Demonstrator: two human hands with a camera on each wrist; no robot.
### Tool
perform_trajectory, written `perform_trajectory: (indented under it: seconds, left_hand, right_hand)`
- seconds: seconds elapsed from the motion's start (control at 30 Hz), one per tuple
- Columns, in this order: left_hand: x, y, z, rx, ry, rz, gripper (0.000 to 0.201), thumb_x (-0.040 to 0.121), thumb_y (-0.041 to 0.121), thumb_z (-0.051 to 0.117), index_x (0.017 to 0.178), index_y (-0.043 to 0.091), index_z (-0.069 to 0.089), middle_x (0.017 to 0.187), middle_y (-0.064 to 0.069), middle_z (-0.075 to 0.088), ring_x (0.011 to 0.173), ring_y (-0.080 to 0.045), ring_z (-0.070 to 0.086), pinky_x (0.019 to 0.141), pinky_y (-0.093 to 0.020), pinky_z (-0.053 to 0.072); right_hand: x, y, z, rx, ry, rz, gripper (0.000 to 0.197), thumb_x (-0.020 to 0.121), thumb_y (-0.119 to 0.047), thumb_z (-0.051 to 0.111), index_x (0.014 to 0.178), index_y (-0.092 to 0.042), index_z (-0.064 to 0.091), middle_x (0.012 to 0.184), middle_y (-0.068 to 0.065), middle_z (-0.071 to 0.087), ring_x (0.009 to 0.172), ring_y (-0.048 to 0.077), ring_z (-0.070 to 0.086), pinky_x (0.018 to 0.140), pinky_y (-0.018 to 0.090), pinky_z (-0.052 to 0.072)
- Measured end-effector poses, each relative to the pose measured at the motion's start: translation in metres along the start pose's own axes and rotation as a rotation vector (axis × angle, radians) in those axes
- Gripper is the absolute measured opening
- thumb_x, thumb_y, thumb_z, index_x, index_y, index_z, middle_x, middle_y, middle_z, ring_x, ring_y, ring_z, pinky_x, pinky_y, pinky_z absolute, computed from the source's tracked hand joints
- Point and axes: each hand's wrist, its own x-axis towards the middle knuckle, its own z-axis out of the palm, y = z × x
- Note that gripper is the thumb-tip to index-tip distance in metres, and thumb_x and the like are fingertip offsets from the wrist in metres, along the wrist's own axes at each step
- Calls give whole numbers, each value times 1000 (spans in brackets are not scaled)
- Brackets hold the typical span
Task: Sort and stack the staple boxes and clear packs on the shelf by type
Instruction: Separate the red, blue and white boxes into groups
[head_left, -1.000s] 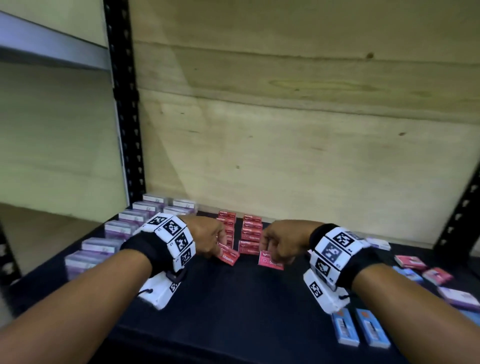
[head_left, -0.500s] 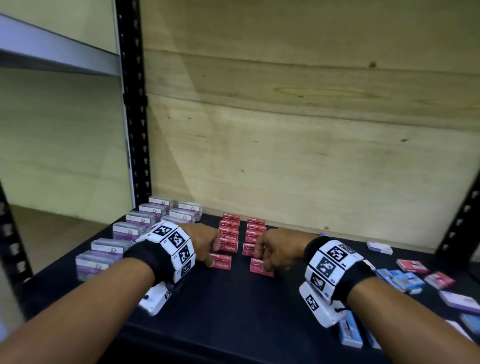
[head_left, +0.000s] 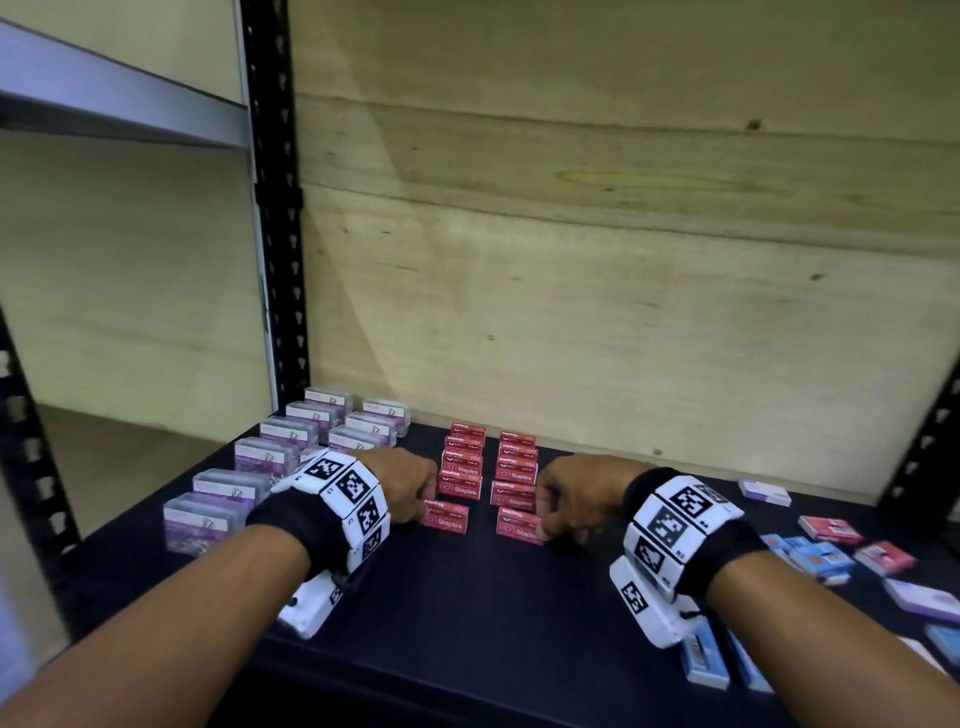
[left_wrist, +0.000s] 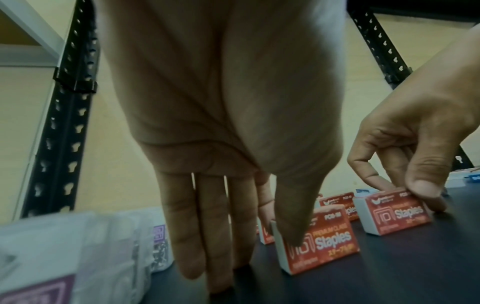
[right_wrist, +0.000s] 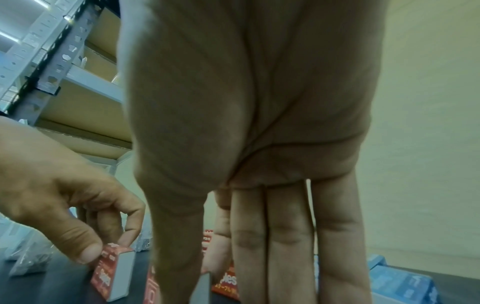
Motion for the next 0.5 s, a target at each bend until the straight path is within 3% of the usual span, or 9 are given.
perform_trajectory:
  seconds: [0.17, 0.33, 0.5]
  left_hand:
    - [-2, -4, 3, -5, 9, -11, 16, 93, 35, 58, 105, 27, 51, 97, 7, 60, 91, -13, 57, 80, -28, 45]
    - [-5, -2, 3, -4, 4, 9, 17, 95, 35, 56, 108, 26, 50, 105, 5, 64, 95, -15, 59, 81, -28, 45]
    - [-6, 5, 1, 29, 2, 15, 23, 96, 38, 53, 115, 25, 49, 110, 3, 63, 96, -17, 59, 80, -28, 45]
  right_hand:
    - [2, -2, -4, 40, -74, -27, 13, 90, -26, 70, 99, -17, 72, 87, -4, 74, 77, 16, 73, 68, 24, 55]
    - [1, 2, -7, 134, -110, -26, 18, 92, -18, 68, 109, -11, 69, 87, -9, 72, 82, 19, 73, 79, 27, 56]
    - [2, 4, -5, 160, -100, -19, 20, 91, -20, 69, 109, -12, 67, 100, 2, 75, 85, 21, 74, 89, 38, 57]
